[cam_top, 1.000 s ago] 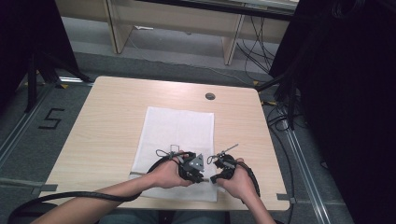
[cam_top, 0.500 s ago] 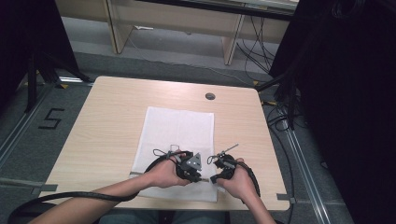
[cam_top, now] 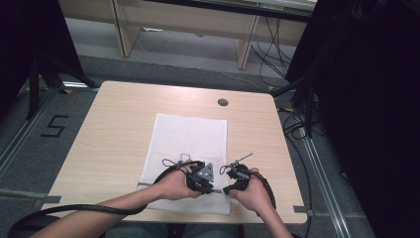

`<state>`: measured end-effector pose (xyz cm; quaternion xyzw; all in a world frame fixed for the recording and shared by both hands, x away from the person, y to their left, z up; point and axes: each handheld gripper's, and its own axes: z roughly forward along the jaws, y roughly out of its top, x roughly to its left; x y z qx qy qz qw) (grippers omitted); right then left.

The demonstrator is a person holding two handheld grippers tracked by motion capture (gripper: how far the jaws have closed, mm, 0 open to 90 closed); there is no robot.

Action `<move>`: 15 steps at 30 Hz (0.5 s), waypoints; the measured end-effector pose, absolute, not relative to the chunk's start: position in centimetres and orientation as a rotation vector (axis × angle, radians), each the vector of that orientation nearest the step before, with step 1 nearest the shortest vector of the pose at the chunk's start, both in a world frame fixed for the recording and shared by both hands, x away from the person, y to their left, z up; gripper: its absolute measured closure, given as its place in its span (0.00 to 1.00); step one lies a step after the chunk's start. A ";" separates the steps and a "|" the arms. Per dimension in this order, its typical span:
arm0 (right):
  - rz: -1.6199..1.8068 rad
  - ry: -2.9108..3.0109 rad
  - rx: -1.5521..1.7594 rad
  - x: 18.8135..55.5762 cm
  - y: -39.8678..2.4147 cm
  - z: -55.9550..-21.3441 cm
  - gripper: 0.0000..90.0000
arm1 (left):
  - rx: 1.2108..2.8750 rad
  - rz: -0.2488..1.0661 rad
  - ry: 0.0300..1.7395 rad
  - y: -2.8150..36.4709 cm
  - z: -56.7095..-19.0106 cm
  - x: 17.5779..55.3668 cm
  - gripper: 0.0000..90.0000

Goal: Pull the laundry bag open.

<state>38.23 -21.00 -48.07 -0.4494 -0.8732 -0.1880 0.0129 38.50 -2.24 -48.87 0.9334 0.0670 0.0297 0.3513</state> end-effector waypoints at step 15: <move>-0.586 -2.728 -1.394 38.2 -21.0 -48.1 1.00 | 2.420 0.076 0.168 -2.2 -48.9 38.5 0.91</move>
